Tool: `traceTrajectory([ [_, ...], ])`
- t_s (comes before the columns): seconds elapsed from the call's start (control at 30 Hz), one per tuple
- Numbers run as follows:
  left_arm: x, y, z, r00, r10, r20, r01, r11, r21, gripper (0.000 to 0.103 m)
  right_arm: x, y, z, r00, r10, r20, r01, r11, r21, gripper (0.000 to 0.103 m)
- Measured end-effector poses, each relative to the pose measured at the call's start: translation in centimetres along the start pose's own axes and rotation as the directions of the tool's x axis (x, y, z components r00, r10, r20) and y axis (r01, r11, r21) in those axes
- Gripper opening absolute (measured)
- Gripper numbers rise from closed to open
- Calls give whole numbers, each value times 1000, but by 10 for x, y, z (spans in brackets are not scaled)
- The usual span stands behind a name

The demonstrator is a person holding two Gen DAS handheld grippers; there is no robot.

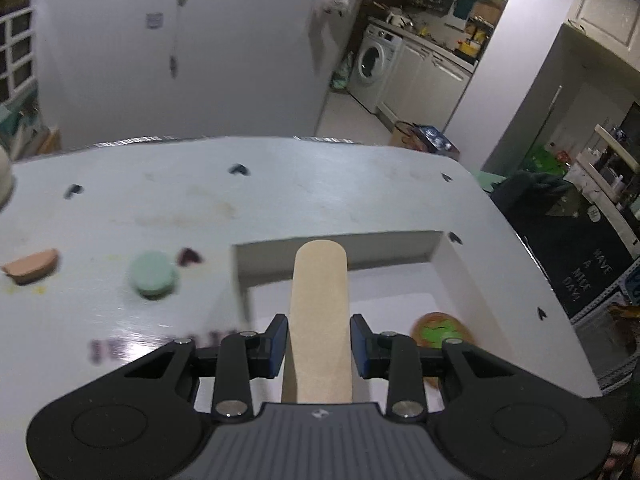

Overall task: Organize rigid objects
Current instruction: 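Carry the wooden stick with the left tool into the tray beside the coaster, release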

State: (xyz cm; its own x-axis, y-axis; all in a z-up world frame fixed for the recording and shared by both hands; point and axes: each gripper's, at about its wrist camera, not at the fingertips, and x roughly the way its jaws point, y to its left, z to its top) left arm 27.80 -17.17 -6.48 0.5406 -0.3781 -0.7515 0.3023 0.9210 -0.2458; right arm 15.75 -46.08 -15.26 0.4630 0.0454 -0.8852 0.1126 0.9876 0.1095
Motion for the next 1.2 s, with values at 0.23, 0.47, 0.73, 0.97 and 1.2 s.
traceTrajectory([
  [0.23, 55, -39, -8, 994, -9, -111, 8, 1000, -4, 34, 1, 0, 1, 1000, 2, -2, -2, 1000, -4, 5],
  [0.47, 90, -51, -19, 986, 31, -161, -37, 999, -35, 34, 0, 0, 1, 1000, 2, -1, -2, 1000, -3, 5],
  [0.73, 108, -60, -31, 975, 36, -219, -53, 996, -69, 34, 0, -1, 0, 1000, 6, 1, -6, 1000, -1, 5],
  [0.97, 109, -75, -39, 971, 11, -239, -19, 999, -34, 34, 0, -2, 0, 1000, 8, 2, -8, 1000, -1, 5],
  [1.2, 106, -77, -40, 969, 15, -247, -19, 1000, -15, 54, 0, -2, 0, 1000, 8, 2, -8, 1000, -2, 5],
])
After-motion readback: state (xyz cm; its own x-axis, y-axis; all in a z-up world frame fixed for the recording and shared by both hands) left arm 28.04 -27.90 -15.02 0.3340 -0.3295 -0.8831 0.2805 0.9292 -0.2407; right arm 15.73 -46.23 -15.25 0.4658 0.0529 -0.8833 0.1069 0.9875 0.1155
